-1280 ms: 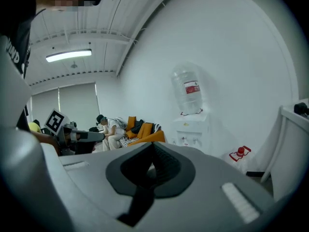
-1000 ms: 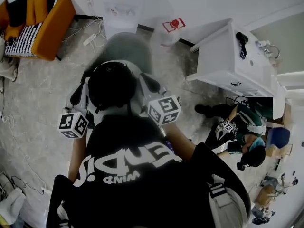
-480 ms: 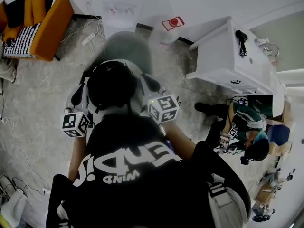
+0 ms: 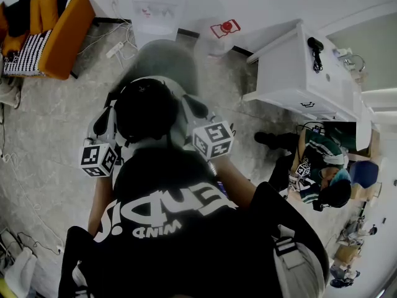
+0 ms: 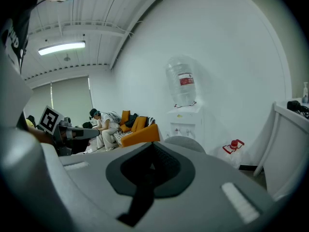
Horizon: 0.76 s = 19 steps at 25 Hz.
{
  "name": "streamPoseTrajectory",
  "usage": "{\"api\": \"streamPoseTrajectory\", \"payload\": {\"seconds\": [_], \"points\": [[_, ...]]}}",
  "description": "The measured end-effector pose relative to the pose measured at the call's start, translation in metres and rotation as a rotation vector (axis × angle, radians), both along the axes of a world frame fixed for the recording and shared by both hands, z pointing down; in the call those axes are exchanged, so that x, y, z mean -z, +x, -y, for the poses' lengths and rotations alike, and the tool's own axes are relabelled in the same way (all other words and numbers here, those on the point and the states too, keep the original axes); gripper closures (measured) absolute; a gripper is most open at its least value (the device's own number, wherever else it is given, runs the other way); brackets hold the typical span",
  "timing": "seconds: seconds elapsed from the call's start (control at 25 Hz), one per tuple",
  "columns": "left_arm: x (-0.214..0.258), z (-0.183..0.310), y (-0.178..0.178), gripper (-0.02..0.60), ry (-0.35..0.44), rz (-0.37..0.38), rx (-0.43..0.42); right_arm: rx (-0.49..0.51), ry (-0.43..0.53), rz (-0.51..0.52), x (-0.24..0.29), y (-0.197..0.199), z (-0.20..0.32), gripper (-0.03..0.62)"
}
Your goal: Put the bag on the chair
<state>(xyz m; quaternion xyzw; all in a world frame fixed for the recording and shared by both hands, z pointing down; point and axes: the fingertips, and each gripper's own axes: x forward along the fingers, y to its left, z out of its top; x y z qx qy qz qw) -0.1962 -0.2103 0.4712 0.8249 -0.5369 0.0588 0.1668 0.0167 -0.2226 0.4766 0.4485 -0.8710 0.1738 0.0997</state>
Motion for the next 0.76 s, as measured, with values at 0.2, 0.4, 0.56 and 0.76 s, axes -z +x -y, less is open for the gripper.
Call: {"api": "streamPoseTrajectory", "payload": {"seconds": [0.2,0.4,0.56,0.76], "points": [[-0.0018,-0.0005,0.0000,0.580,-0.012,0.005,0.000,-0.005,-0.002,0.009,0.0035,0.0008,0.0020,0.594],[-0.0048,-0.0016,0.0014,0.580,-0.018,0.005,0.004,-0.002,0.003,0.020,0.0052,0.0015,0.0027,0.594],[-0.0046,-0.0023,0.0023,0.580,-0.020,0.003,0.013,-0.003,-0.001,0.023,0.0050,0.0034,0.0020,0.594],[-0.0048,-0.0051,0.0018,0.580,-0.023,-0.004,0.028,-0.001,-0.002,0.025,0.0050,0.0052,0.0009,0.594]]}}
